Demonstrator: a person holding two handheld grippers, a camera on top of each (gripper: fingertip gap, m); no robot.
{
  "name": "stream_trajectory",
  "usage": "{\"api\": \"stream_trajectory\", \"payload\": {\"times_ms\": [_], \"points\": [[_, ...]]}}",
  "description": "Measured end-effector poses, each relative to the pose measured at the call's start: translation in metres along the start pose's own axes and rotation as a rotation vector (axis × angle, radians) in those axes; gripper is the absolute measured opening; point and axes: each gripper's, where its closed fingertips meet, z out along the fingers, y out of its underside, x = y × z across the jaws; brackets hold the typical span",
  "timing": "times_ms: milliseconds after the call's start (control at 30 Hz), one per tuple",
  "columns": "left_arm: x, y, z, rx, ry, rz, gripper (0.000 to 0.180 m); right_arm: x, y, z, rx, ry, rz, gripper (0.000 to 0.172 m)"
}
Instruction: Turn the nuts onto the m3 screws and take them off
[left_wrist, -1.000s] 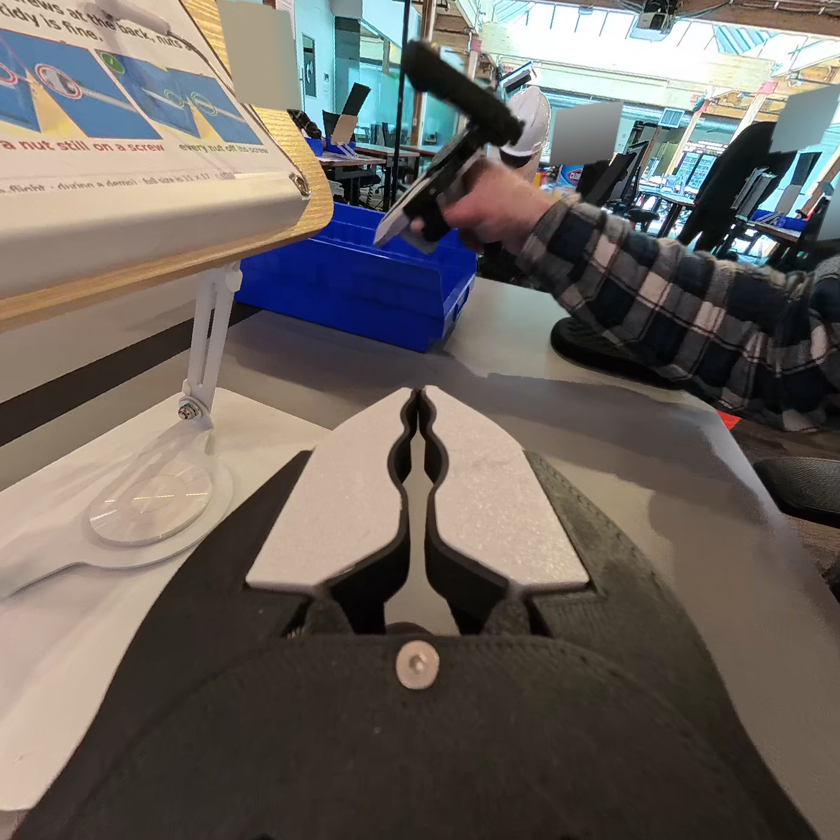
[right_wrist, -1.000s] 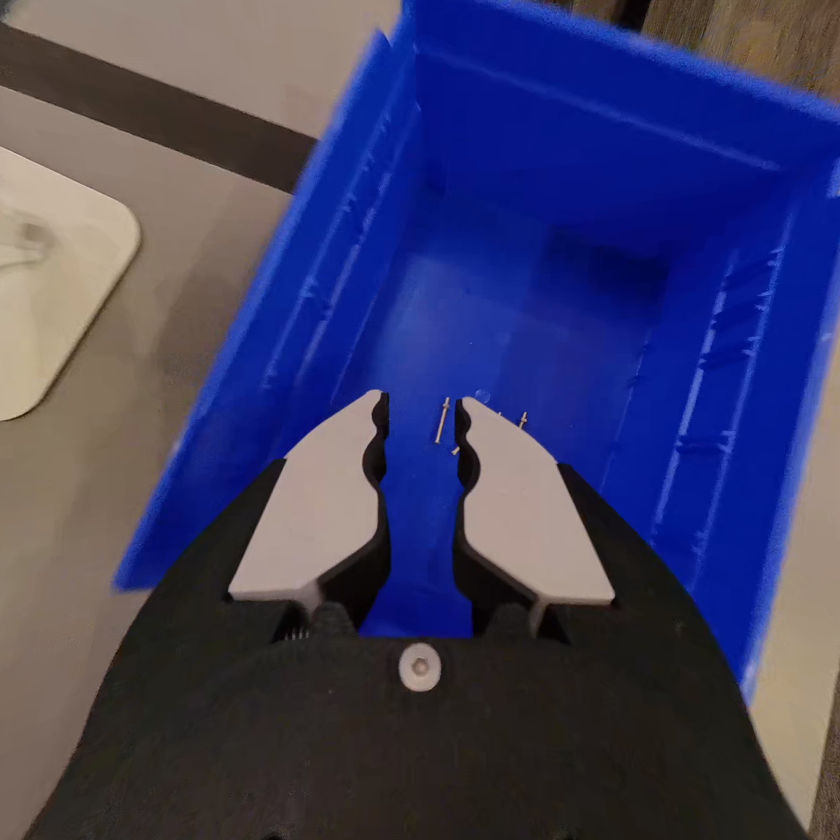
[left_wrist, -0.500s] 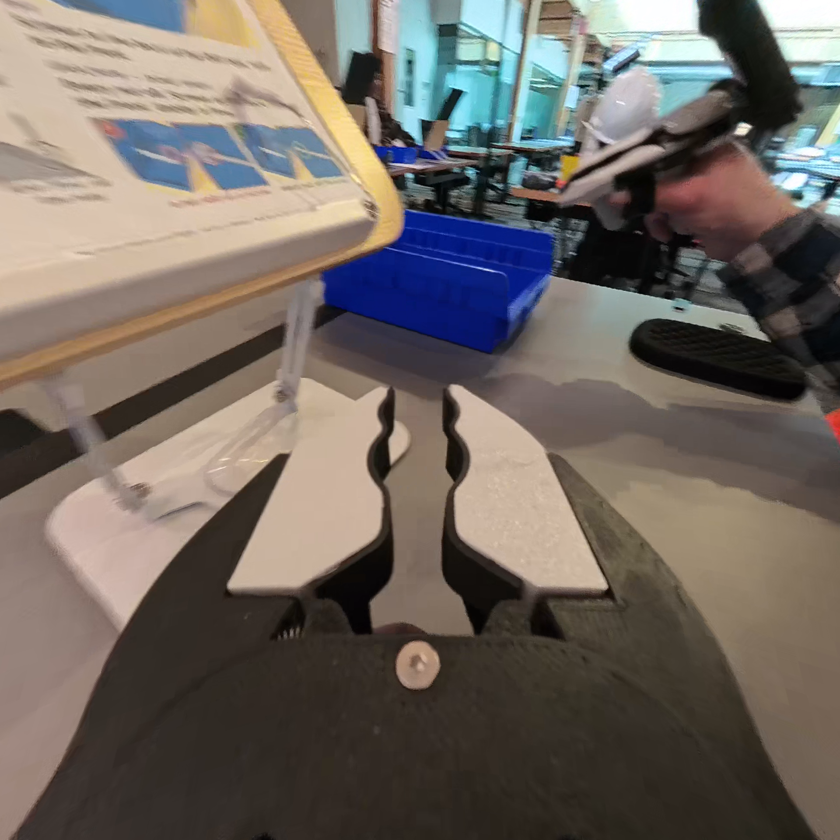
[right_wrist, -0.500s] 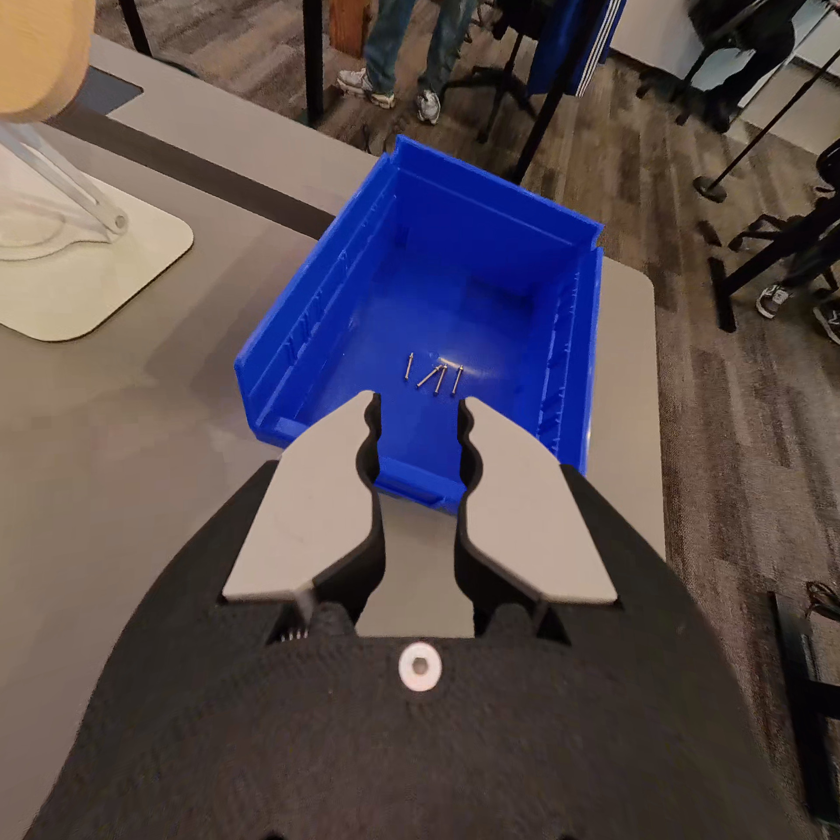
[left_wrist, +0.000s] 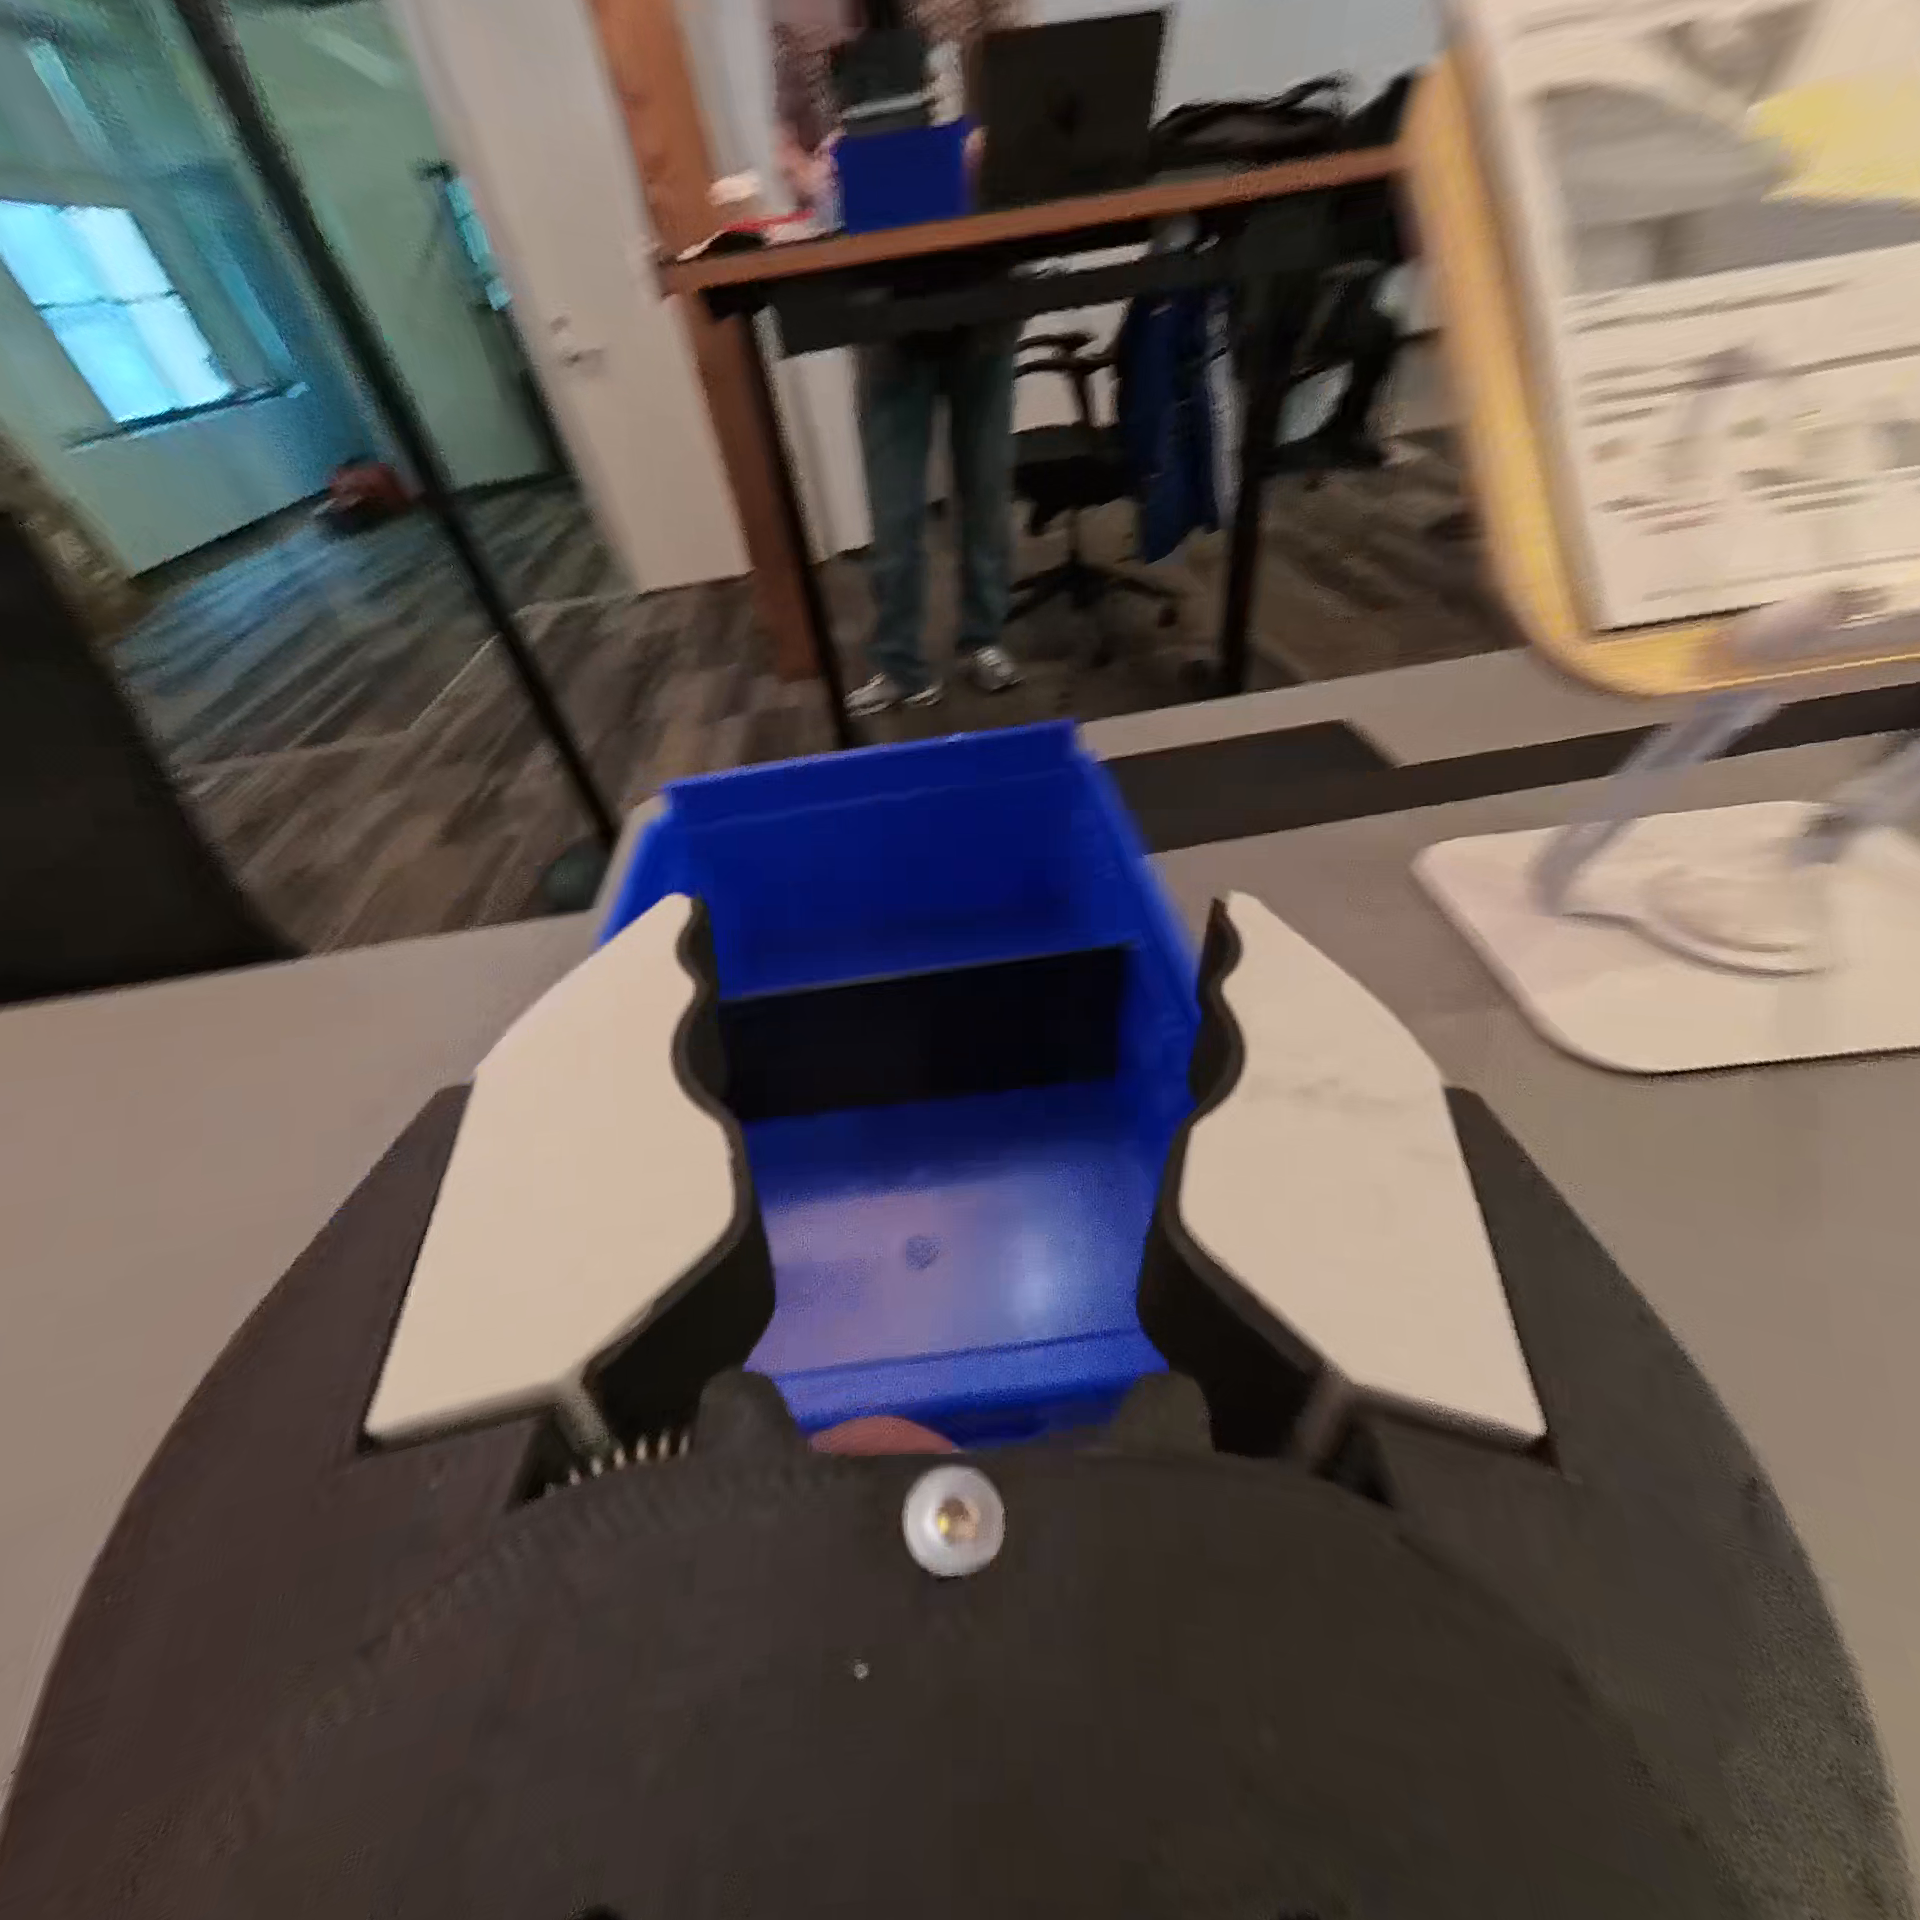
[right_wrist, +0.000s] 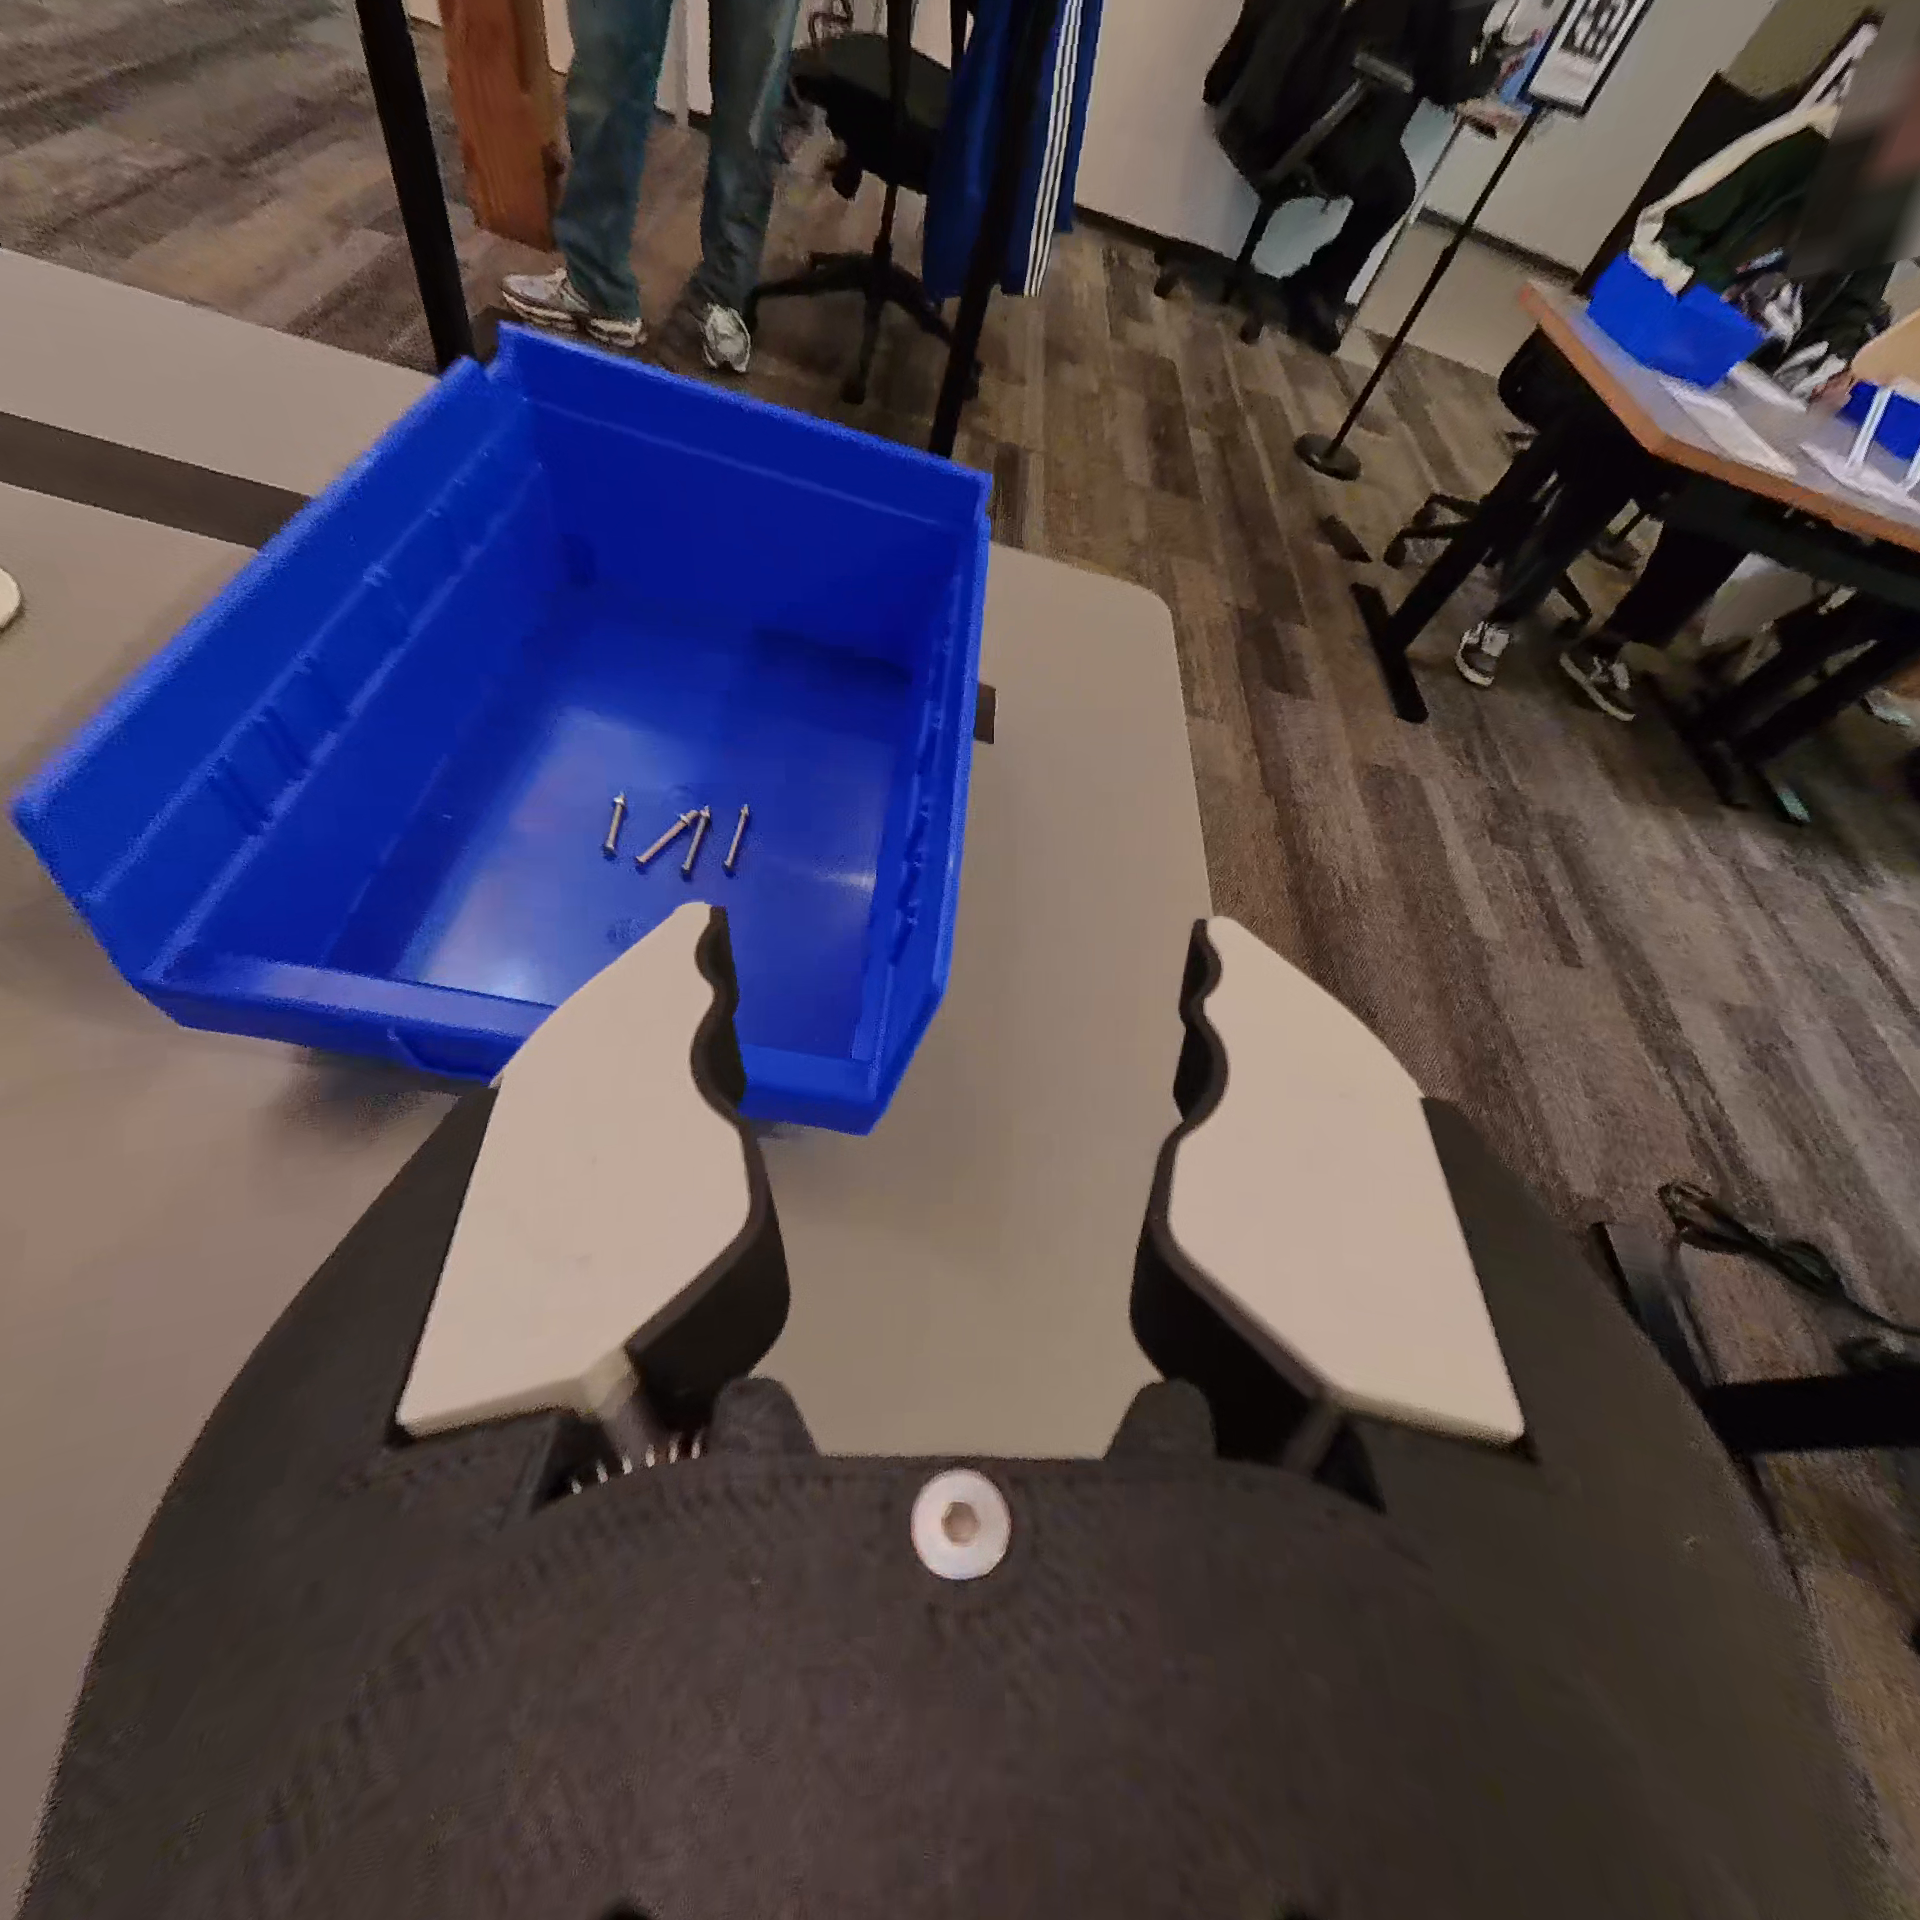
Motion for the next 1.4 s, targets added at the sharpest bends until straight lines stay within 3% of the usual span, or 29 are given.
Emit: {"api": "stream_trajectory", "payload": {"times_ms": [100, 233, 300, 533, 567, 700, 767, 833, 900, 933, 1033, 1400], "points": [[-0.058, 0.037, 0.001, -0.120, -0.113, -0.017, 0.098, 0.008, 0.020, 0.013, -0.051, -0.012, 0.052, 0.080], [-0.093, 0.087, 0.012, -0.259, -0.136, -0.098, 0.107, 0.012, 0.044, 0.034, -0.110, -0.030, 0.102, 0.079], [-0.098, 0.104, 0.019, -0.296, -0.116, -0.152, 0.113, 0.008, 0.054, 0.046, -0.135, -0.060, 0.133, 0.079], [-0.089, 0.147, 0.042, -0.417, 0.004, -0.236, 0.105, -0.007, 0.062, 0.084, -0.174, -0.140, 0.184, 0.070], [-0.090, 0.148, 0.044, -0.414, 0.002, -0.238, 0.103, -0.010, 0.063, 0.088, -0.184, -0.152, 0.180, 0.067], [-0.090, 0.148, 0.045, -0.407, 0.054, -0.281, 0.066, -0.024, 0.062, 0.100, -0.210, -0.219, 0.159, 0.043], [-0.094, 0.153, 0.047, -0.427, 0.040, -0.295, 0.077, -0.029, 0.063, 0.106, -0.222, -0.227, 0.144, 0.037], [-0.102, 0.155, 0.047, -0.428, 0.018, -0.305, 0.076, -0.032, 0.061, 0.110, -0.217, -0.245, 0.156, 0.033], [-0.105, 0.157, 0.044, -0.435, 0.027, -0.286, 0.058, -0.031, 0.061, 0.111, -0.225, -0.240, 0.155, 0.030], [-0.104, 0.157, 0.043, -0.434, 0.047, -0.292, 0.040, -0.030, 0.061, 0.112, -0.232, -0.236, 0.155, 0.026], [-0.107, 0.159, 0.041, -0.442, 0.057, -0.330, 0.007, -0.026, 0.063, 0.112, -0.250, -0.231, 0.143, 0.007], [-0.107, 0.153, 0.041, -0.452, 0.048, -0.305, 0.003, -0.030, 0.065, 0.108, -0.347, -0.253, 0.135, 0.007]]}}
